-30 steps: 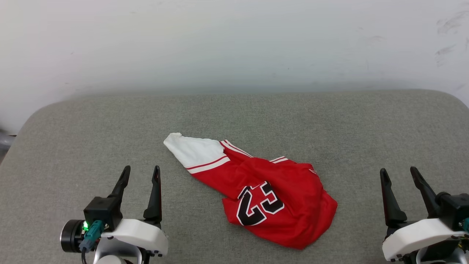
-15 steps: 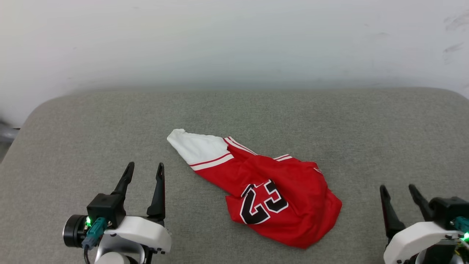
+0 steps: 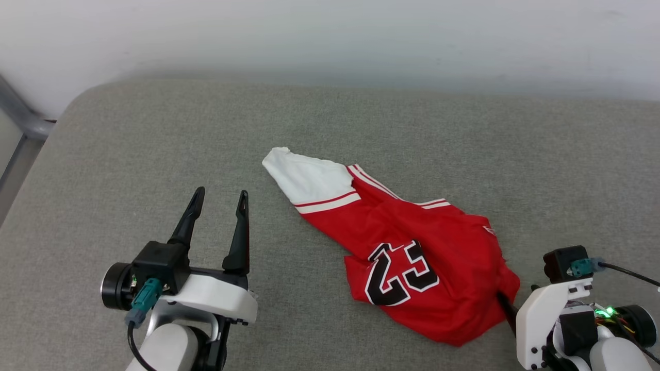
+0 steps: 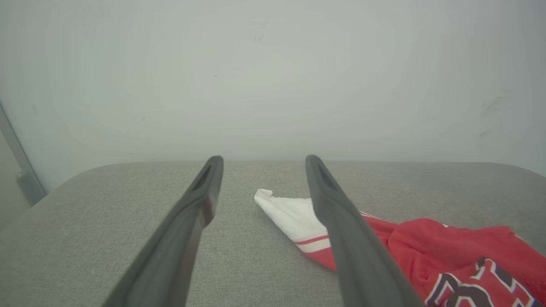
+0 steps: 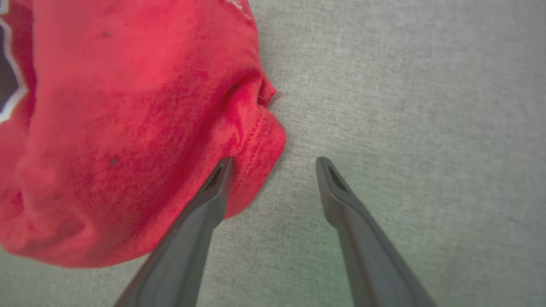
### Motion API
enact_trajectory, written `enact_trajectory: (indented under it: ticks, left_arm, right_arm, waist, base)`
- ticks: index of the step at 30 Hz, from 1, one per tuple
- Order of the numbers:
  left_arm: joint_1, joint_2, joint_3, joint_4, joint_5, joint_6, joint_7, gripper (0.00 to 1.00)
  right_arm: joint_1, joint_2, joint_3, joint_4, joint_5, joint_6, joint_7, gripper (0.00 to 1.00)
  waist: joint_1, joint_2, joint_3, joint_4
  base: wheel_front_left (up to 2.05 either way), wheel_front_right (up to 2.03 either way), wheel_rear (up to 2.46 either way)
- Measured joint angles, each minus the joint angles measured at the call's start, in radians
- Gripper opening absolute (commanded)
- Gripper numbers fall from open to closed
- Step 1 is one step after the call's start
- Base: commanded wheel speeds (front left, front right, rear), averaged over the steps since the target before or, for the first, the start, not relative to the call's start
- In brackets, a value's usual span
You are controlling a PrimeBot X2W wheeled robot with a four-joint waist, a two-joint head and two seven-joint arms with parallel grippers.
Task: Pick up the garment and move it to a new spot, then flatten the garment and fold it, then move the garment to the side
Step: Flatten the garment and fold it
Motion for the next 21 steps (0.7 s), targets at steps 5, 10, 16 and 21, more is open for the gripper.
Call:
enact_trajectory:
  ticks: [5, 10, 16, 21]
  left_arm:
    - [-0.033, -0.012, -0.009, 0.003, 0.013, -0.008, -0.005, 1.0]
    - [-0.045, -0.026, -0.012, 0.021, 0.019, -0.018, -0.009, 1.0]
    - [-0.044, -0.033, -0.008, 0.035, 0.019, -0.026, -0.01, 1.0]
    - [-0.04, -0.033, -0.008, 0.045, 0.019, -0.032, -0.01, 1.0]
  right_arm:
    - [-0.049, -0.042, 0.035, 0.072, 0.028, 0.0, 0.081, 1.0]
    - [-0.093, -0.058, 0.046, 0.153, 0.085, 0.001, 0.145, 0.0]
    - [-0.116, -0.06, 0.044, 0.135, 0.1, 0.001, 0.029, 0.0]
    - [-0.173, -0.041, -0.04, 0.058, 0.02, 0.0, -0.133, 0.0]
  waist:
    - [0.0, 0.0, 0.043, 0.03]
    - [0.0, 0.0, 0.07, 0.042]
    - [0.0, 0.0, 0.058, 0.026]
    - [0.0, 0.0, 0.03, 0.01]
  base:
    - [0.0, 0.0, 0.0]
    - [0.0, 0.0, 0.0]
    - [0.0, 0.0, 0.0]
    - [0.0, 0.0, 0.0]
